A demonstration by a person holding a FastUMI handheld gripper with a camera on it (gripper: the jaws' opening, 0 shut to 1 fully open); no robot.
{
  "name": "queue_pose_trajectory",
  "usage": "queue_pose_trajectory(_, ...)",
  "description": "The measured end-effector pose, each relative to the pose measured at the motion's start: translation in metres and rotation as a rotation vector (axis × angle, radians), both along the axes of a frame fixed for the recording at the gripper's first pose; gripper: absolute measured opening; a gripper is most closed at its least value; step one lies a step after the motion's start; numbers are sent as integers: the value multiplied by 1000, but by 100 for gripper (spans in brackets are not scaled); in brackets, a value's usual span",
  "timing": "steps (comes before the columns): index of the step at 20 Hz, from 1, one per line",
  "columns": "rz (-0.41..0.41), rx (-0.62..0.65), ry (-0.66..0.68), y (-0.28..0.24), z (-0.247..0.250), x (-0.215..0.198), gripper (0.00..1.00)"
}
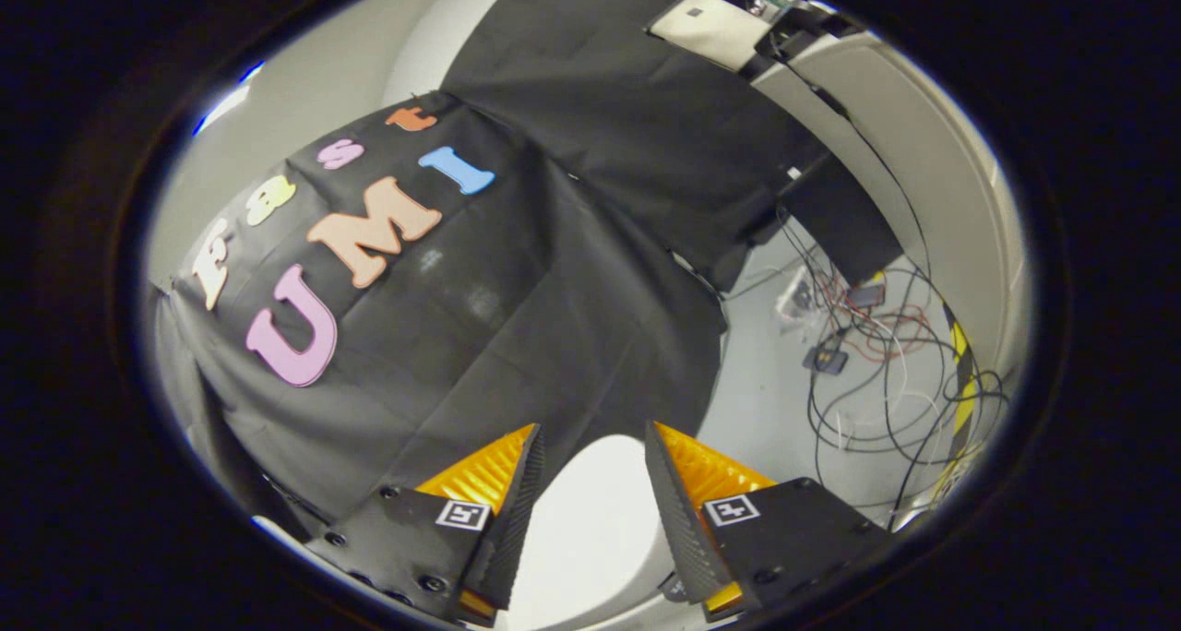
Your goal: Open the toilet lid.
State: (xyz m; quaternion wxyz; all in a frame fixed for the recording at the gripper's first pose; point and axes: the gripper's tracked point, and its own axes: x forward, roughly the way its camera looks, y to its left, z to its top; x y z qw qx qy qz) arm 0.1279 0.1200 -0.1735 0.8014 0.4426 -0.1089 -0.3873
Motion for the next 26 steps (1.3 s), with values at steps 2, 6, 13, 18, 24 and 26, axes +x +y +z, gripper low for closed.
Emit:
queue_pose_trajectory(2, -1, 64, -13, 14, -18, 1, 72)
queue_pose_trajectory(6, 16, 189, -17, 45, -58, 7, 72)
queue_pose_trajectory(13, 41, 289, 52, 82, -104, 9, 72)
queue_pose_trajectory(18, 123, 390, 84, 100, -135, 24, 72)
queue_pose_trajectory(24, 155, 419, 61, 105, -136, 33, 38)
queue_pose_trajectory(26, 136, 443, 80, 104, -145, 28, 30)
